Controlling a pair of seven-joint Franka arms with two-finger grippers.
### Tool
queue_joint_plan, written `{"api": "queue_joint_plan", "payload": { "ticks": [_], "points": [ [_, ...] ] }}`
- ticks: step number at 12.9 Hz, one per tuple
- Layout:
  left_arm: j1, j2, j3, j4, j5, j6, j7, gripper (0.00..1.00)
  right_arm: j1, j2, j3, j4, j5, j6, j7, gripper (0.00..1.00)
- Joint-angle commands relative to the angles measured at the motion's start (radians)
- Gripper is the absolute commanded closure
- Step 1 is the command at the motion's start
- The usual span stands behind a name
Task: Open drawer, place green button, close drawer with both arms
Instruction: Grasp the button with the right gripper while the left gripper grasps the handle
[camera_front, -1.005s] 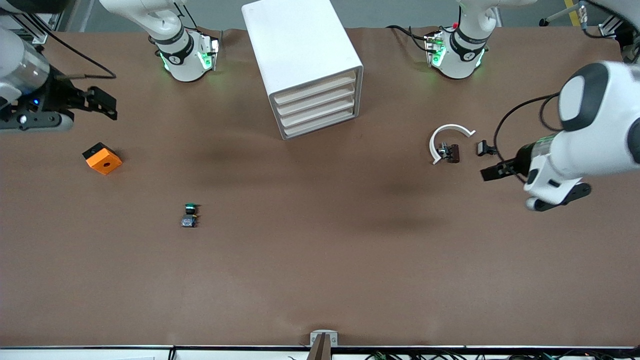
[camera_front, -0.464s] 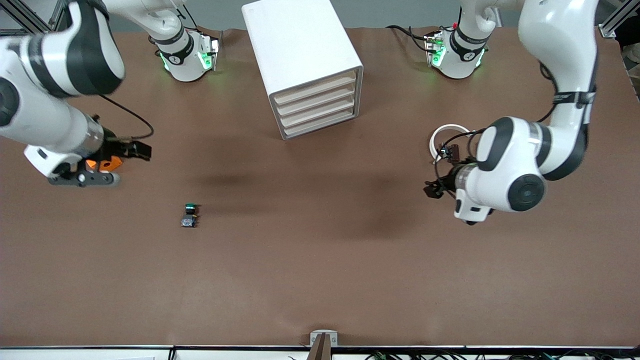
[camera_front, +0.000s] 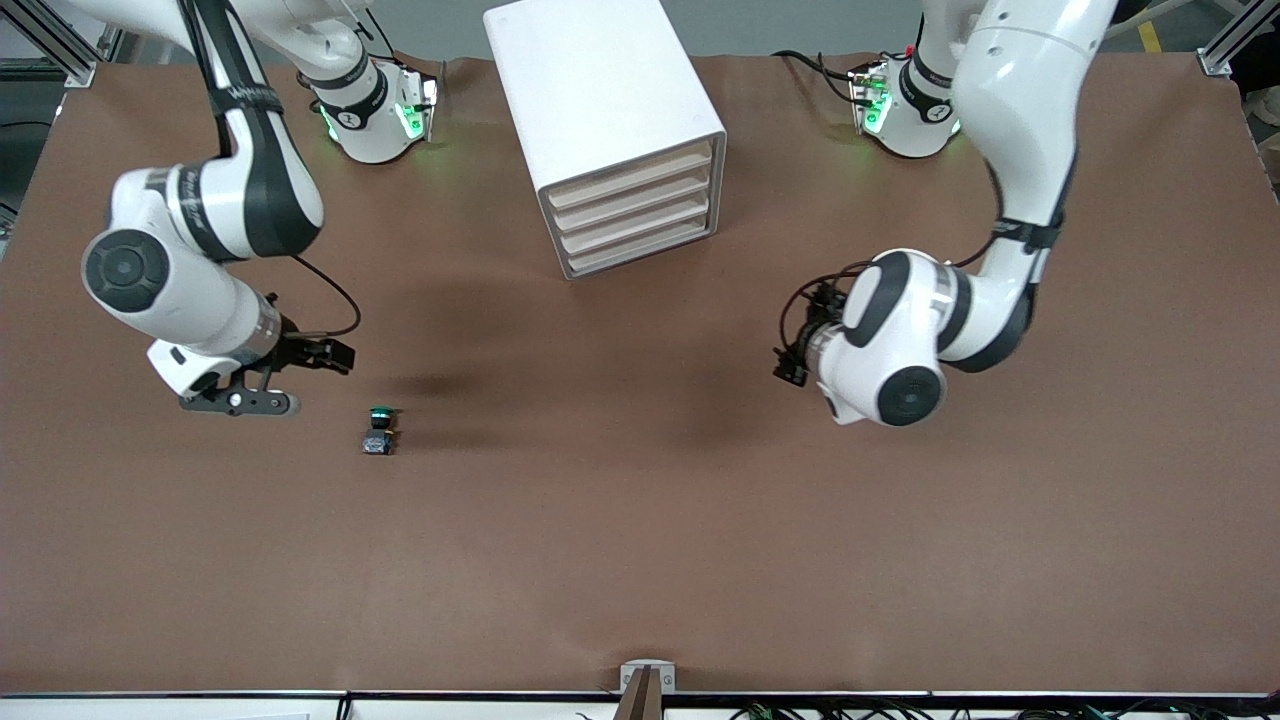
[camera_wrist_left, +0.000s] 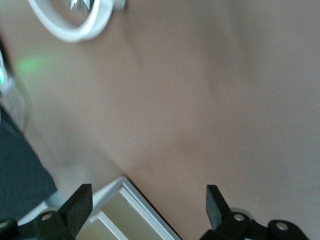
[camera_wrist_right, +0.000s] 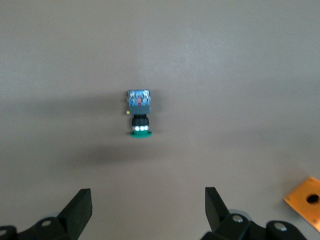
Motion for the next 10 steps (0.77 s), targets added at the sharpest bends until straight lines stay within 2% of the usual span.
{"api": "queue_joint_plan", "payload": {
  "ticks": [1, 4, 9, 10],
  "points": [
    [-0.09, 0.07, 0.007, 0.025, -0.07, -0.016, -0.149, 0.0, 0.004, 0.085, -0.006, 0.0, 0.0, 0.11, 0.017, 0.0],
    [-0.143, 0.124, 0.005, 0.022, -0.297, -0.018, -0.195, 0.0, -0.013, 0.167, -0.006, 0.003, 0.0, 0.224, 0.003, 0.0],
    [-0.251, 0.21, 0.004, 0.023, -0.387, -0.042, -0.522, 0.0, -0.022, 0.236, -0.005, 0.012, 0.006, 0.302, 0.0, 0.0],
    [-0.249, 0.223, 0.004, 0.023, -0.441, -0.053, -0.539, 0.04, -0.021, 0.254, -0.005, 0.02, 0.014, 0.322, 0.002, 0.0]
  ]
}}
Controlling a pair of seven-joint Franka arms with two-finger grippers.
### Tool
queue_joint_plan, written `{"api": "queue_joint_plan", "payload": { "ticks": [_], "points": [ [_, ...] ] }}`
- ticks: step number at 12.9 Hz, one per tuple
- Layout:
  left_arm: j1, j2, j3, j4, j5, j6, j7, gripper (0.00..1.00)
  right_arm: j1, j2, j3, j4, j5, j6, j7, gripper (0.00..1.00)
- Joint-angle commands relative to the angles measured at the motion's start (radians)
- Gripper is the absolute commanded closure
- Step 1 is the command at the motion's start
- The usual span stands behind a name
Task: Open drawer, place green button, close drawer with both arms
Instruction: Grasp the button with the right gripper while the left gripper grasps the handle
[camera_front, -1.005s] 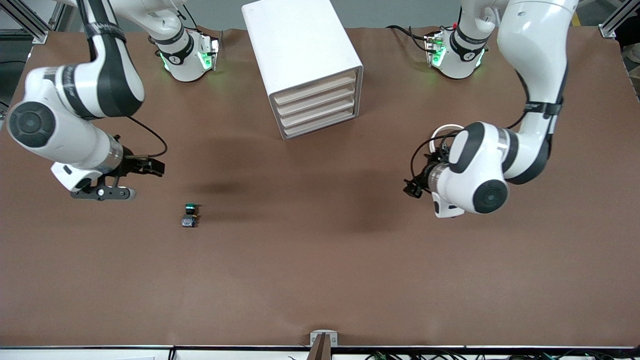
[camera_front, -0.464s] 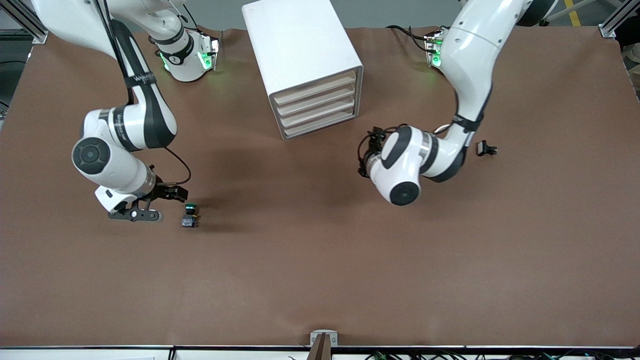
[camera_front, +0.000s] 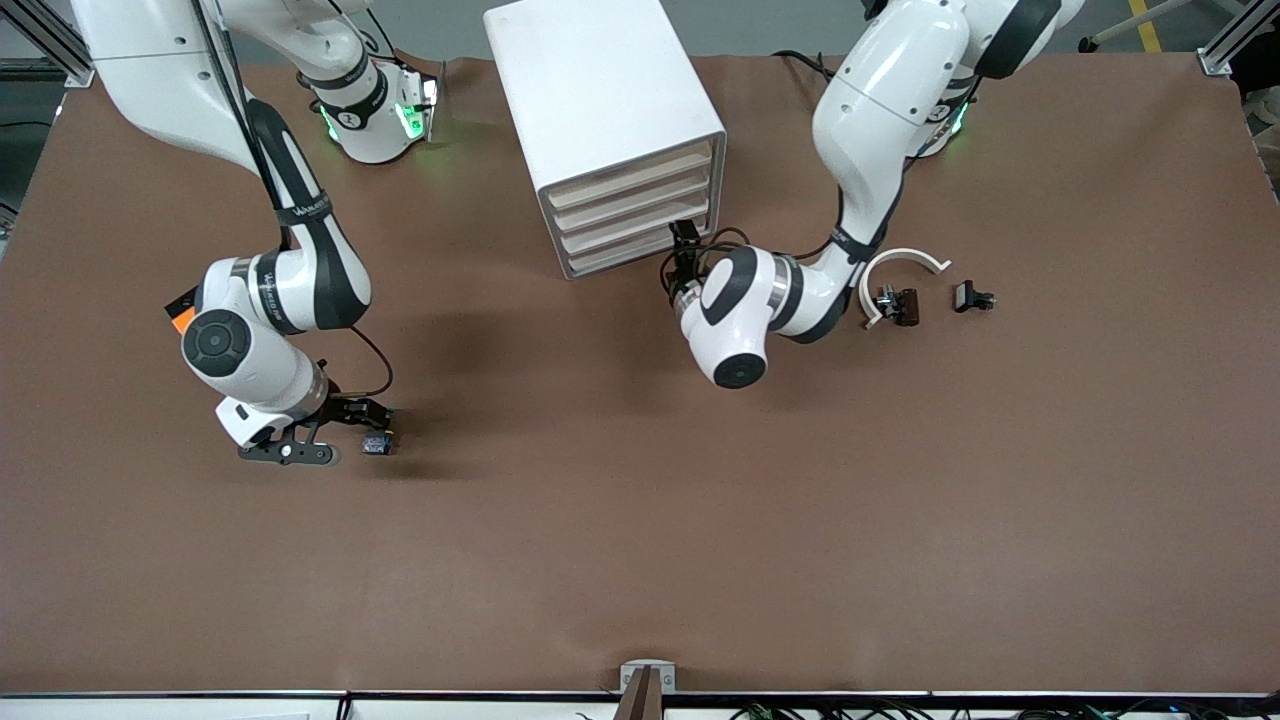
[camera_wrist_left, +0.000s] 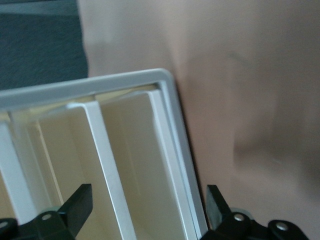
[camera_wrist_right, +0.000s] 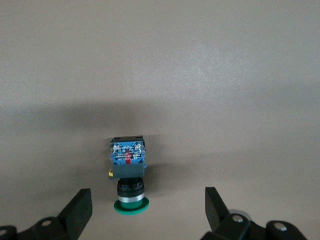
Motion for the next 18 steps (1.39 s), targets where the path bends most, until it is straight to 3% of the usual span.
{"api": "queue_joint_plan", "payload": {
  "ticks": [1, 3, 8, 9, 12, 13, 15, 18],
  "points": [
    [-0.005, 0.038, 0.007, 0.022, -0.111, -0.057, -0.068, 0.07, -0.008, 0.044, 0.007, 0.029, 0.031, 0.045, 0.001, 0.0],
    [-0.005, 0.045, 0.007, 0.022, -0.139, -0.084, -0.077, 0.13, -0.004, 0.082, 0.007, 0.066, 0.091, 0.055, 0.0, 0.0],
    [-0.034, 0.068, 0.007, 0.022, -0.188, -0.104, -0.116, 0.34, -0.002, 0.165, 0.007, 0.114, 0.096, 0.059, -0.002, 0.0],
    [-0.043, 0.075, 0.009, 0.022, -0.188, -0.104, -0.117, 0.43, -0.001, 0.176, 0.005, 0.112, 0.096, 0.064, -0.002, 0.0],
    [-0.041, 0.081, 0.009, 0.023, -0.188, -0.104, -0.117, 0.92, 0.006, 0.177, 0.005, 0.111, 0.093, 0.062, -0.003, 0.0],
    [-0.04, 0.082, 0.009, 0.023, -0.186, -0.104, -0.116, 1.0, 0.006, 0.177, 0.005, 0.109, 0.093, 0.059, -0.003, 0.1],
    [-0.034, 0.082, 0.012, 0.025, -0.182, -0.104, -0.114, 1.0, 0.006, 0.177, 0.005, 0.109, 0.093, 0.059, -0.005, 0.41],
    [0.029, 0.088, 0.03, 0.052, -0.173, -0.102, -0.106, 1.0, 0.006, 0.176, 0.005, 0.111, 0.093, 0.058, -0.035, 0.77]
  ]
}}
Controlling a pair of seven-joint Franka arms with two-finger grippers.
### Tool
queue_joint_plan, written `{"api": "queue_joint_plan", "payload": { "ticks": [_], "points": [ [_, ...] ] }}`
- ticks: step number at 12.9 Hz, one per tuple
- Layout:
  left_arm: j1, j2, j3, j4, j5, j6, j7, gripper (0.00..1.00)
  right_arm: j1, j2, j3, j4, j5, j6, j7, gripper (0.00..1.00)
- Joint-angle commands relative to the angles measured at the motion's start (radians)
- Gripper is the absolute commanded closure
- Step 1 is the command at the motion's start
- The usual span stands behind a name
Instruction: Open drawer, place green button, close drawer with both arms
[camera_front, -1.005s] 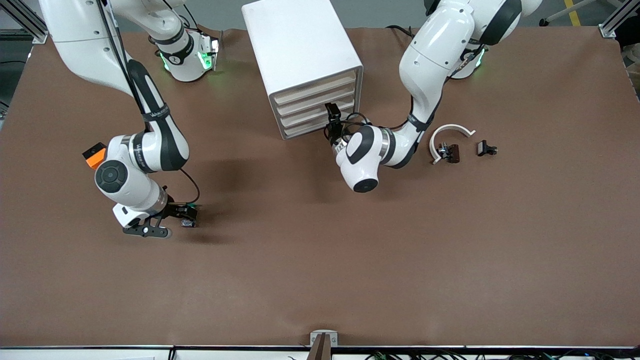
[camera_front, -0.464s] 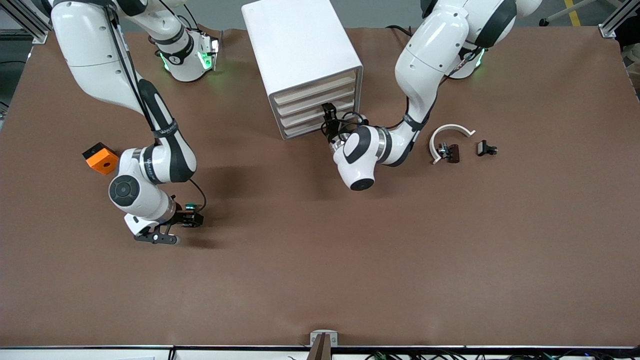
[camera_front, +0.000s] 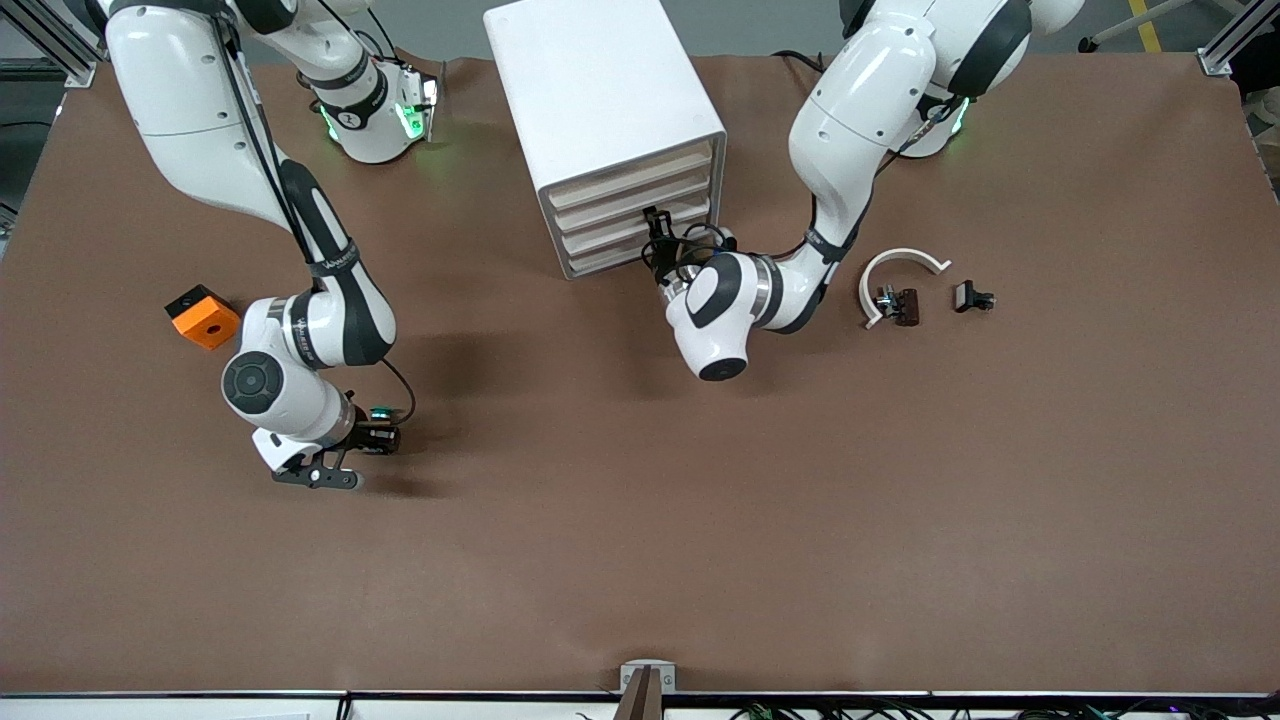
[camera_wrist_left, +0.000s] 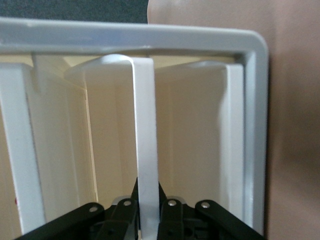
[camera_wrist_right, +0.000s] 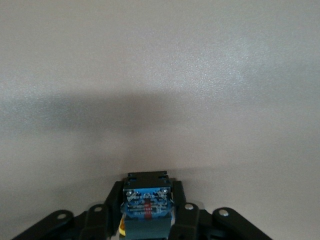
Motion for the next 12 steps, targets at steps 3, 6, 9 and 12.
{"api": "queue_joint_plan", "payload": {
  "ticks": [3, 6, 9, 12],
  "points": [
    [0.08, 0.029, 0.066, 0.084, 0.009, 0.014, 0.008, 1.0, 0.003, -0.004, 0.001, 0.014, 0.014, -0.015, -0.033, 0.84],
    [0.081, 0.046, 0.096, 0.132, 0.007, 0.015, 0.008, 0.94, 0.004, -0.077, 0.002, 0.029, 0.014, -0.144, -0.029, 0.82],
    [0.094, 0.043, 0.109, 0.135, 0.009, 0.014, 0.029, 0.28, 0.033, -0.175, 0.002, 0.041, 0.016, -0.337, 0.006, 0.82],
    [0.118, 0.041, 0.109, 0.183, 0.042, 0.014, 0.029, 0.0, 0.108, -0.275, 0.001, 0.06, 0.014, -0.535, 0.188, 0.82]
  ]
}}
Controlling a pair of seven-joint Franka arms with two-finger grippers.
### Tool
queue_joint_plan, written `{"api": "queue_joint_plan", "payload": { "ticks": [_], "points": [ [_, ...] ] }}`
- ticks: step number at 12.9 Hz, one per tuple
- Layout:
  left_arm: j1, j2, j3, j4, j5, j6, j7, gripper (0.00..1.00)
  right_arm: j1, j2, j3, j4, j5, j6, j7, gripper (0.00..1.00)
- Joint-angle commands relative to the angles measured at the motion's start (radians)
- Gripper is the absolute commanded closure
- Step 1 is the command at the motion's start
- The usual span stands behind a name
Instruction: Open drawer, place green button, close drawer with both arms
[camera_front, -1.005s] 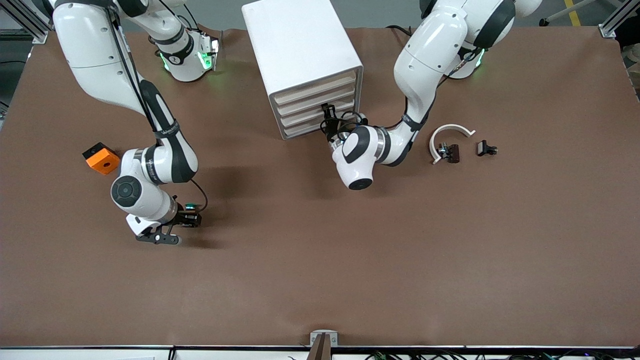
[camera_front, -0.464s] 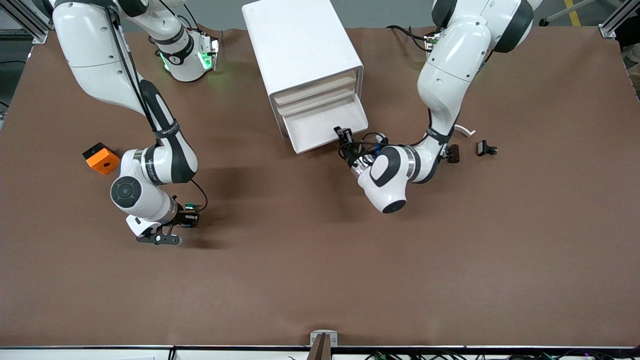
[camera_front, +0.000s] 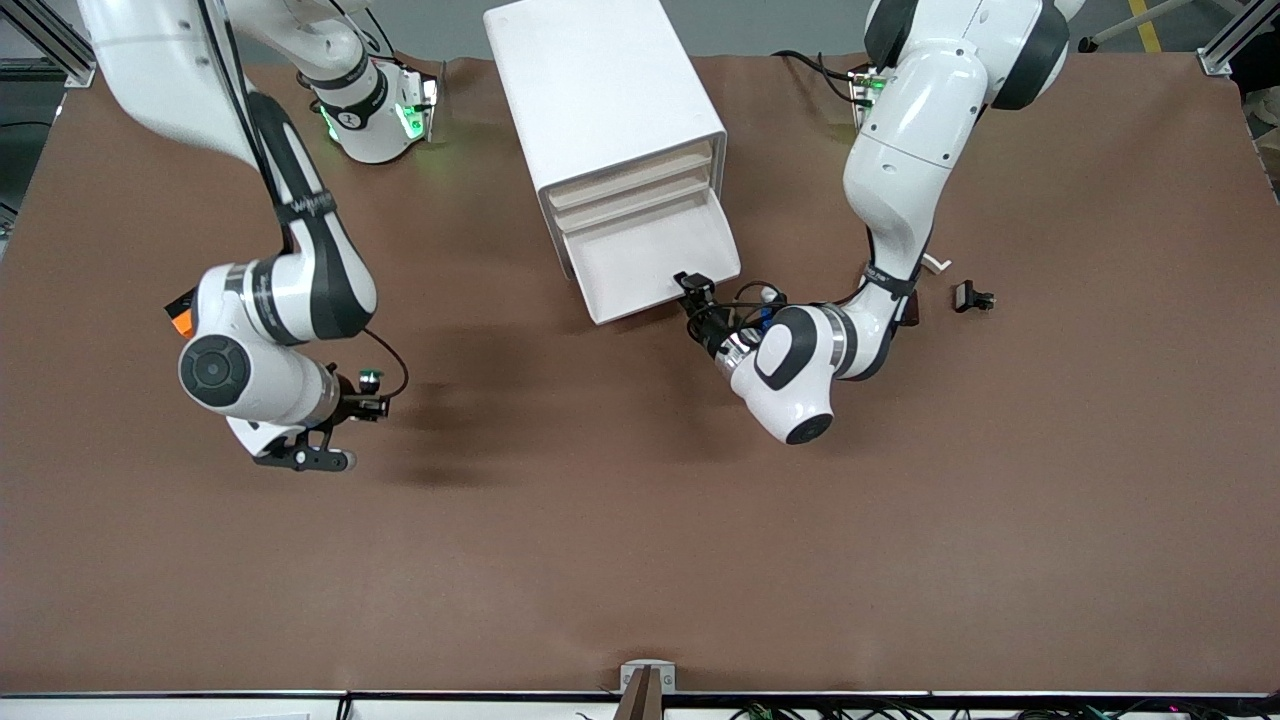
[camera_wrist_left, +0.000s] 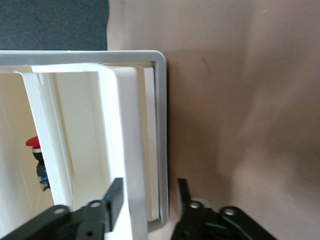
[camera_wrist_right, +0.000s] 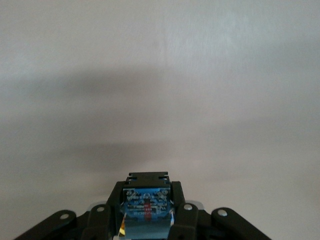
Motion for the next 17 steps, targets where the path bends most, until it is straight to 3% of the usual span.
{"api": "queue_joint_plan", "payload": {
  "ticks": [1, 6, 9, 13, 17],
  "points": [
    [0.022, 0.011, 0.004, 0.08, 0.068, -0.006, 0.006, 0.0, 0.086, -0.091, -0.004, -0.002, 0.008, -0.132, 0.182, 0.82],
    [0.036, -0.026, 0.03, 0.21, 0.45, -0.005, 0.04, 0.0, 0.302, -0.123, -0.002, 0.0, 0.028, -0.206, 0.614, 0.82],
    [0.039, -0.119, 0.077, 0.218, 0.606, -0.005, 0.307, 0.0, 0.408, -0.113, -0.004, 0.033, 0.162, -0.195, 0.892, 0.82],
    [0.059, -0.27, 0.123, 0.211, 0.754, -0.009, 0.56, 0.0, 0.512, -0.075, -0.005, 0.082, 0.187, -0.14, 1.223, 0.82],
    [0.134, -0.371, 0.123, 0.194, 0.768, -0.018, 0.99, 0.0, 0.586, -0.019, -0.005, 0.082, 0.187, -0.085, 1.483, 0.82]
  ]
}}
